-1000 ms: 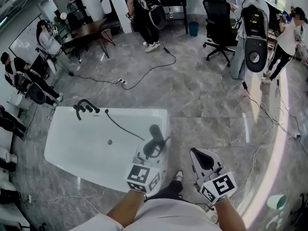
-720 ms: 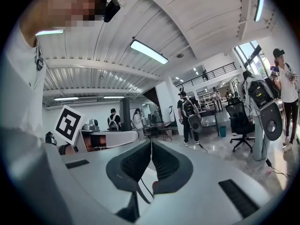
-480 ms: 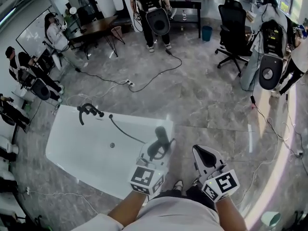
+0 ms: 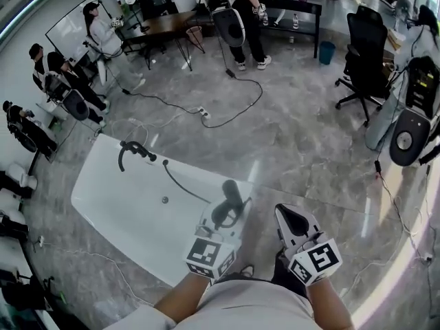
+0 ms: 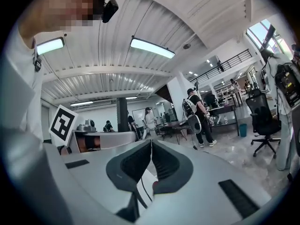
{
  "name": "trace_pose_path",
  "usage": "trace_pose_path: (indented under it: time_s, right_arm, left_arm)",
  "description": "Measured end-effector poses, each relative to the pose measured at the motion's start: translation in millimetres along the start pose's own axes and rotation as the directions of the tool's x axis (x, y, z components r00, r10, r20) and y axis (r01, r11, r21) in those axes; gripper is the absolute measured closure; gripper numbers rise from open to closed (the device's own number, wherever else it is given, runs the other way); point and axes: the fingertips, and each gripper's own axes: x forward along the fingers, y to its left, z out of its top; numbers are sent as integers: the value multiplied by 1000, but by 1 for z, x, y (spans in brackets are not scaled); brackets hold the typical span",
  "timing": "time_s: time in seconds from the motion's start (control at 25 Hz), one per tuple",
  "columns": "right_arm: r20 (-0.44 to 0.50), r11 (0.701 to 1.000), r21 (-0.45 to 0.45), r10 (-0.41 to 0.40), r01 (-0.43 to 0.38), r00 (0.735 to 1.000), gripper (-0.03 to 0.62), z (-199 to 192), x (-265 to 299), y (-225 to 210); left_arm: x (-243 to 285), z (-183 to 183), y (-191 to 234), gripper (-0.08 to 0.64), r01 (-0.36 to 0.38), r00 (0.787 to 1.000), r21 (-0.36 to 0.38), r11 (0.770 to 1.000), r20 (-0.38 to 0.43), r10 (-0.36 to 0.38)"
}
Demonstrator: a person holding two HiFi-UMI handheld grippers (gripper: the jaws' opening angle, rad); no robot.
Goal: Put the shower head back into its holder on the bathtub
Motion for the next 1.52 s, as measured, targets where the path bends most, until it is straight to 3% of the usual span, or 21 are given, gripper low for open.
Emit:
trace_pose_path:
  time_s: [0.28, 0.68, 1.16, 1.52]
  right_arm:
    - [-35, 994, 17, 107, -106, 994, 577, 16, 19, -73]
    - [-62, 977, 38, 211, -209, 976, 577, 28, 38, -153]
    - [-104, 940, 25, 340, -339, 935, 577, 36, 106, -183]
    - [-161, 903, 6, 425, -430, 891, 577, 44, 212, -193]
  left_arm:
    - [59, 13, 3, 436, -128, 992, -20, 992, -3, 128]
    - [125, 31, -1, 436, -248, 969, -24, 968, 10, 249]
    - [170, 43, 42, 436, -347, 937, -37, 937, 26, 348]
    - [206, 54, 131, 436, -418, 906, -77, 905, 41, 422]
